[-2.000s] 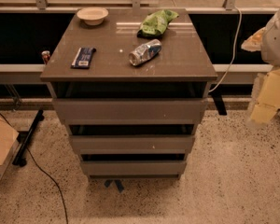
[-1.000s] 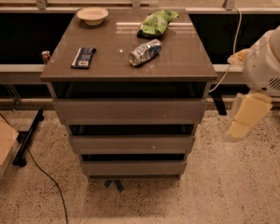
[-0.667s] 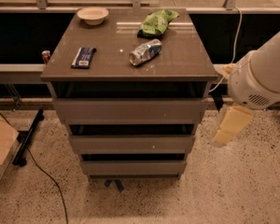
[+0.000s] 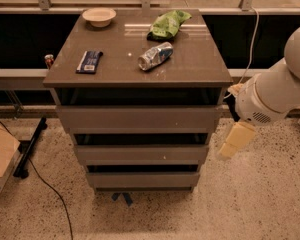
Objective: Open middle drawer
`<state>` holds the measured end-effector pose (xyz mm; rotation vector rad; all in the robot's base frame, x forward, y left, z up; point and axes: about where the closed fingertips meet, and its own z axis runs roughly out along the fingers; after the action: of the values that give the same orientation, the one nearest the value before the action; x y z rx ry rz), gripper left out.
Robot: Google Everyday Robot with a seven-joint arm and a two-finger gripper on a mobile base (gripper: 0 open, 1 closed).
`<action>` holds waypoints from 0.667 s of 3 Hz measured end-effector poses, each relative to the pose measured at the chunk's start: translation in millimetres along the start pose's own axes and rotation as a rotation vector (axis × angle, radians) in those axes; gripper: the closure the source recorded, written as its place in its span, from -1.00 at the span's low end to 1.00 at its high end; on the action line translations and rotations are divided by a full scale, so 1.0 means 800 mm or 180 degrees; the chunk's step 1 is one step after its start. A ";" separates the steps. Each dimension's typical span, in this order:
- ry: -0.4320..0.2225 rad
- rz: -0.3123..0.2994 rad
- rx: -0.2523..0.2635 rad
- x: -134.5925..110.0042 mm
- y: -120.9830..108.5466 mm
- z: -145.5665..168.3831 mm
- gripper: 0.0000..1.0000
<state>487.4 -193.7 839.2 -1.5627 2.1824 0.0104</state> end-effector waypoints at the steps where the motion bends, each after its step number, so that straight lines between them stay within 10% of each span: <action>1: 0.0048 0.0078 0.0035 0.000 -0.002 0.020 -1.00; 2: 0.0108 0.0166 0.0106 0.003 -0.002 0.067 -1.00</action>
Offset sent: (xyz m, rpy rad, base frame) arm 0.0407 0.0182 -0.0921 -0.0327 -0.0326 -0.1264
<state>507.2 -182.4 791.0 -1.4977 2.2375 -0.0363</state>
